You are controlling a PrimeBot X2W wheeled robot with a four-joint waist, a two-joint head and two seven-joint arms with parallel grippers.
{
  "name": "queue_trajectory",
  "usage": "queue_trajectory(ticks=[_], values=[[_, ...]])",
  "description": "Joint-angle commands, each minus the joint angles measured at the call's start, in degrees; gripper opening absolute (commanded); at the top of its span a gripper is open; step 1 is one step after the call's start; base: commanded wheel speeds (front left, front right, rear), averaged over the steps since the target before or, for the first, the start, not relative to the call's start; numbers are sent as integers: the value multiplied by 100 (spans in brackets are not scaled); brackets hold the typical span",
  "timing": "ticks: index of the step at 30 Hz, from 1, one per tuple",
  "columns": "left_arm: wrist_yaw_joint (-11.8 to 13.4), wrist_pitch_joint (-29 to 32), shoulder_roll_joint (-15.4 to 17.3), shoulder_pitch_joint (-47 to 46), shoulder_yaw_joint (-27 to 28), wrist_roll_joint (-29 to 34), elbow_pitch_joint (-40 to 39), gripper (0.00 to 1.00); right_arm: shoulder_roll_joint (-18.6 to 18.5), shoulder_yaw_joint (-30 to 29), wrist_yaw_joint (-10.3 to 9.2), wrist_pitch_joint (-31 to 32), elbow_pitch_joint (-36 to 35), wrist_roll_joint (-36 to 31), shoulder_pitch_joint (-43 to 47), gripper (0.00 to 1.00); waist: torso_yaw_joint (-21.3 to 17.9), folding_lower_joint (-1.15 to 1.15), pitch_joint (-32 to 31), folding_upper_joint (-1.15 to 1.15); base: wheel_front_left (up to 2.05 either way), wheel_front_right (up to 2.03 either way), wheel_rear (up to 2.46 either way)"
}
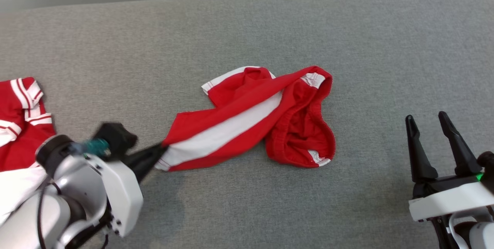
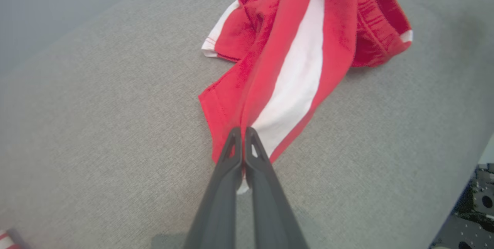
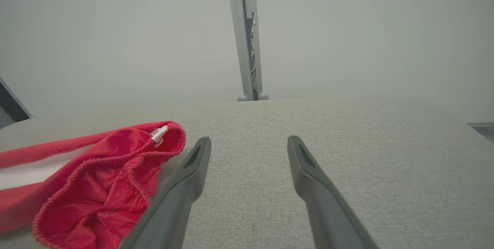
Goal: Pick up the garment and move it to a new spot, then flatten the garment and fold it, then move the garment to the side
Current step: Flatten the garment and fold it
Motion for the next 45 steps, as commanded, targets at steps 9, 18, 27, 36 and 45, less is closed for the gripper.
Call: queue_trajectory(ticks=[9, 18, 27, 36, 45], values=[[-208, -361, -346, -804, -129, -254, 1606, 0, -20, 275, 1, -129, 249, 107, -362, 100, -354, 0, 277, 0, 0, 0, 0], [-218, -957, -596, -1180, -307, -168, 2527, 100, -79, 344, 1, -180, 418, 162, -414, 100, -342, 0, 246, 0, 0, 0, 0], [652, -2584, -1071, -488, 550, -497, 2762, 100, -42, 340, 1, -312, 492, 93, -293, 100, -200, 0, -134, 0, 0, 0, 0], [1514, -4049, -1567, 325, 1231, -408, 2162, 100, -1, 284, 1, -335, 447, -135, -150, 100, 40, 0, -479, 0, 0, 0, 0], [1976, -4219, -1643, 1065, 1378, 577, 1406, 100, -63, 333, 1, -237, 486, -286, -55, 100, 114, 0, -718, 0, 0, 0, 0]])
